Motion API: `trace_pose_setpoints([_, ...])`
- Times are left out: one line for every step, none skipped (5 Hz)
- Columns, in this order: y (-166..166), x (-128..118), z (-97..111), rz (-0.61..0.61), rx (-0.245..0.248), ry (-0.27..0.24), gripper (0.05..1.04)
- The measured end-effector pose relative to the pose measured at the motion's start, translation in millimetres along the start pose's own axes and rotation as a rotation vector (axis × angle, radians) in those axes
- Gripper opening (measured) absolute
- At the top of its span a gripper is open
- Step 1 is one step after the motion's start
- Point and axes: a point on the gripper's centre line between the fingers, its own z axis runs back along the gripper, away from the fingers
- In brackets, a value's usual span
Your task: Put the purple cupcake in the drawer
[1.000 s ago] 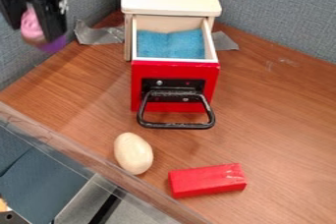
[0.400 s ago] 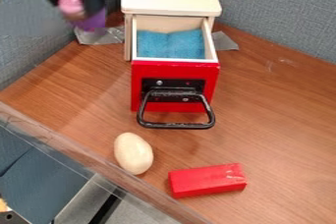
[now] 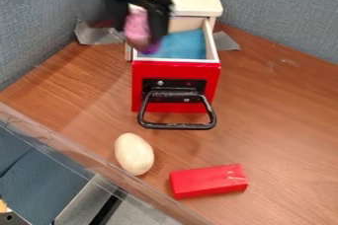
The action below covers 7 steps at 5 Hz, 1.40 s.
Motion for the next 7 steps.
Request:
trace_pose_setpoints([-12,25,-18,0.002,-0.001,-0.011,0.912])
trace_pose_setpoints([-7,24,-7,-0.013,-0.015,0.02,0.912])
trace_pose_setpoints([0,34,3,0.003,-0.008,-0.019,0.912])
trace_pose_setpoints([1,36,3,0.015,-0.006,-0.015,0.912])
trace_pose_setpoints([3,38,-2,0.013,0.0,-0.017,0.912])
trace_pose_setpoints([6,39,-10,0.028,0.007,-0.005,0.912])
trace_pose_setpoints([4,43,-15,0.025,0.012,-0.015,0.912])
